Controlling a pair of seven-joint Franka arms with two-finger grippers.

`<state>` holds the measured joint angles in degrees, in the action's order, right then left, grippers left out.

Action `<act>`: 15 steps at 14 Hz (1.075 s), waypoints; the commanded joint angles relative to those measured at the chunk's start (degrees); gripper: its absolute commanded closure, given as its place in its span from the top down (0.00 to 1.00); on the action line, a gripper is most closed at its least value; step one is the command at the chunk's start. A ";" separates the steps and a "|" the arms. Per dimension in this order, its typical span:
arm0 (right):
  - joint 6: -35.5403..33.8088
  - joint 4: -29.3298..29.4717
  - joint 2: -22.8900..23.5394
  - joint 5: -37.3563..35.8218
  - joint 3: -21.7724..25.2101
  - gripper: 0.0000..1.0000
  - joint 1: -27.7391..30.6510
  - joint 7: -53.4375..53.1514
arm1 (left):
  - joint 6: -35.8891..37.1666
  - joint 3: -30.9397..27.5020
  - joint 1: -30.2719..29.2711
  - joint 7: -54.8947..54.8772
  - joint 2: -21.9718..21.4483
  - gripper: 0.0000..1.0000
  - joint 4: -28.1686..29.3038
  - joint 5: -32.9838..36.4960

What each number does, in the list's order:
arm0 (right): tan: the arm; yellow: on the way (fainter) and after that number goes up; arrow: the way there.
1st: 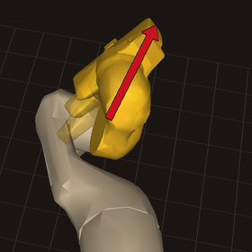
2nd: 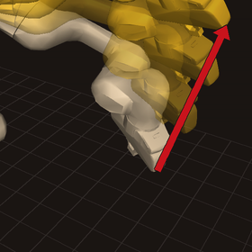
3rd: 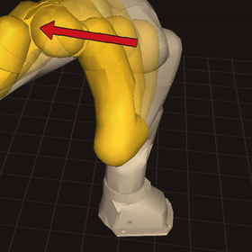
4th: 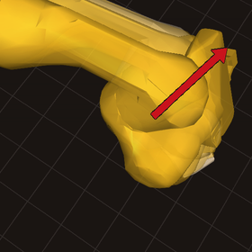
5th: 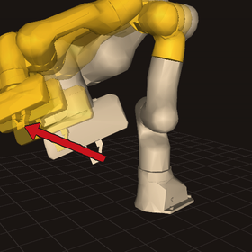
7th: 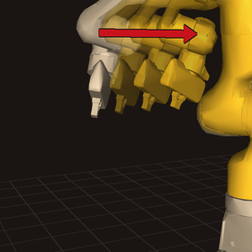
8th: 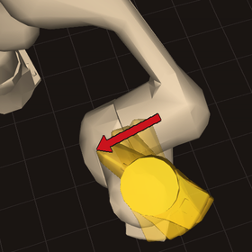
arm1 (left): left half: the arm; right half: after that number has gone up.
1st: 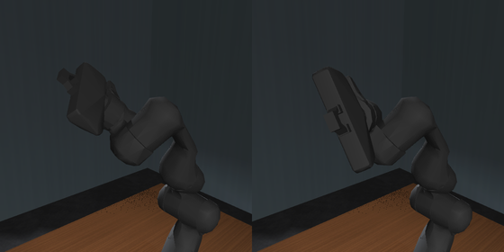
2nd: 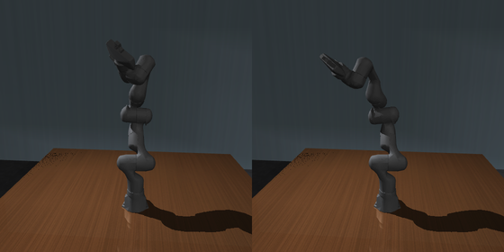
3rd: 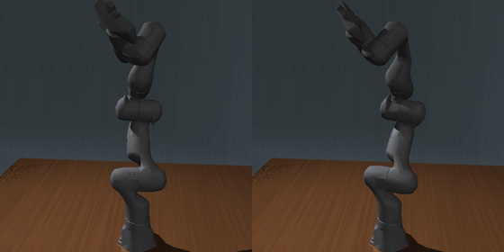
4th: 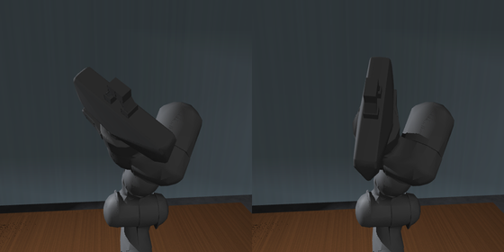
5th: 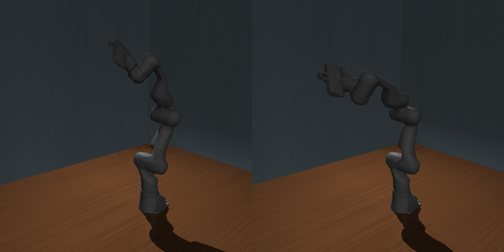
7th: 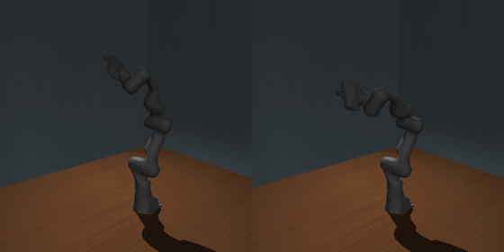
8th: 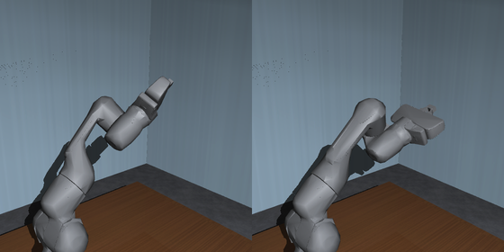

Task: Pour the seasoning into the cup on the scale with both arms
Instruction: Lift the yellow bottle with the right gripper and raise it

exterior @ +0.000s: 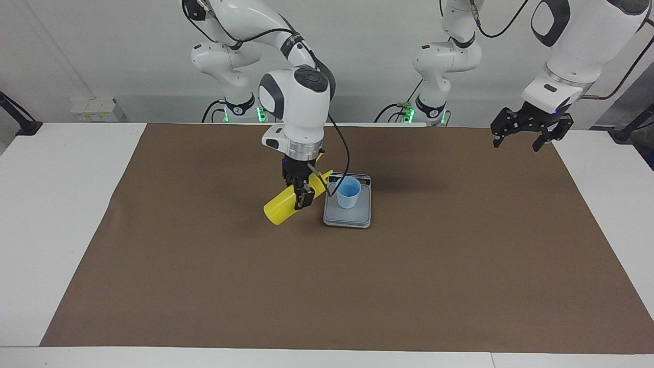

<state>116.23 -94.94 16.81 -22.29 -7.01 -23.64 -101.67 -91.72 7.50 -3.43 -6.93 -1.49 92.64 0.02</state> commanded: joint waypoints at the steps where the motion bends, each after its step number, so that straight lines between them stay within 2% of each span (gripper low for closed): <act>1: 1.46 2.30 2.00 -8.61 -0.02 0.00 -0.97 -5.10 | -0.21 0.06 -0.35 0.34 -0.89 1.00 0.87 -0.73; 5: -0.64 2.74 4.98 -20.74 0.06 0.00 -5.98 -10.12 | -0.21 0.06 -0.35 0.34 -0.89 1.00 0.87 -0.73; 8: -5.39 3.62 7.53 -32.00 -0.02 0.00 -9.14 -10.39 | -0.21 -0.02 -0.35 0.34 -0.89 1.00 0.87 -0.73; 13: -9.09 3.53 9.12 -39.13 0.06 0.00 -11.78 -13.36 | -0.21 0.06 -0.35 0.34 -0.89 1.00 0.87 -0.73; 15: -9.18 3.44 9.03 -39.32 -0.03 0.00 -12.05 -16.45 | -0.21 -0.02 -0.35 0.34 -0.89 1.00 0.87 -0.73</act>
<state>108.50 -93.10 25.06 -59.46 -6.99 -35.08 -115.36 -91.72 7.50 -3.43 -6.93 -1.49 92.64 0.02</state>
